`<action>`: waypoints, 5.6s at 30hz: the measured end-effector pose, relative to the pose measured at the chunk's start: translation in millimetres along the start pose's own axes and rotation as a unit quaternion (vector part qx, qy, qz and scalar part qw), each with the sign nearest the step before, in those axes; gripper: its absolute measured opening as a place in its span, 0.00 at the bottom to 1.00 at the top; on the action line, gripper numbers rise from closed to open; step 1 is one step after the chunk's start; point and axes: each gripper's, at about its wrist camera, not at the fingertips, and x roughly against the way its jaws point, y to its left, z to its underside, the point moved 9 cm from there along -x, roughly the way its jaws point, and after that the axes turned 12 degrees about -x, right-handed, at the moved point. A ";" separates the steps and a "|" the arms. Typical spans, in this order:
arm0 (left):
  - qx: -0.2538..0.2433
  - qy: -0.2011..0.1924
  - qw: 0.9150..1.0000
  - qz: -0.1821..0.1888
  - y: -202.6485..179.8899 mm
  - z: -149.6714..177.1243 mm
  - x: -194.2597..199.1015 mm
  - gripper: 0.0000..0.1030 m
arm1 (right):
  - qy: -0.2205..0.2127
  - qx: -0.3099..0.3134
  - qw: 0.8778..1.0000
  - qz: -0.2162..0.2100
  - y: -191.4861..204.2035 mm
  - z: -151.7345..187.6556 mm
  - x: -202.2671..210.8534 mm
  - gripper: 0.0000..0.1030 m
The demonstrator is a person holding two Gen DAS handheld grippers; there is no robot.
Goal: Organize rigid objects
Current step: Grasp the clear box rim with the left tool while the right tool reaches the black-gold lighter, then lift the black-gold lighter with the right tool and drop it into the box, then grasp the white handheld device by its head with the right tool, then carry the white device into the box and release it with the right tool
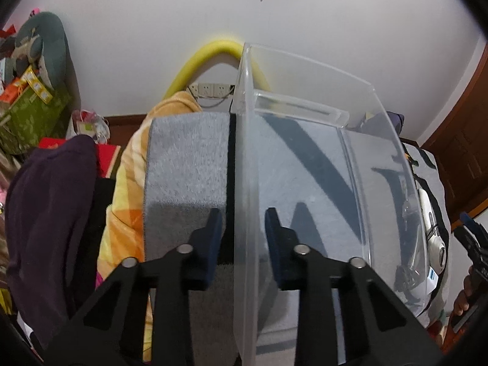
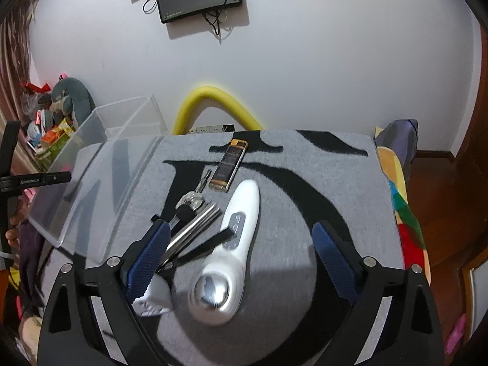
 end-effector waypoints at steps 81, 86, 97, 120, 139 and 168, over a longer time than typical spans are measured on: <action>-0.023 0.011 1.000 0.005 -7.6 0.4 -4.5 0.09 | 0.162 0.258 0.950 -0.063 234.9 27.4 -107.3 0.22; -0.021 0.015 1.000 0.006 -7.0 0.2 -4.0 0.09 | 0.164 0.253 0.951 -0.068 235.5 26.8 -102.2 0.22; -0.015 0.026 1.000 0.008 -4.2 2.2 -5.0 0.09 | 0.105 0.234 0.964 -0.077 216.0 -2.1 -62.9 0.46; -0.031 0.027 0.999 -0.013 -8.5 0.9 6.1 0.09 | 0.108 0.107 0.988 0.024 19.8 -3.5 -38.6 0.58; -0.037 0.035 0.999 -0.021 -10.4 4.7 2.6 0.09 | 0.145 0.078 0.986 -0.001 -11.6 50.8 -53.4 0.38; -0.031 0.024 0.999 -0.012 -9.2 1.3 9.4 0.09 | 0.024 0.170 0.977 -0.122 168.8 -32.6 2.0 0.38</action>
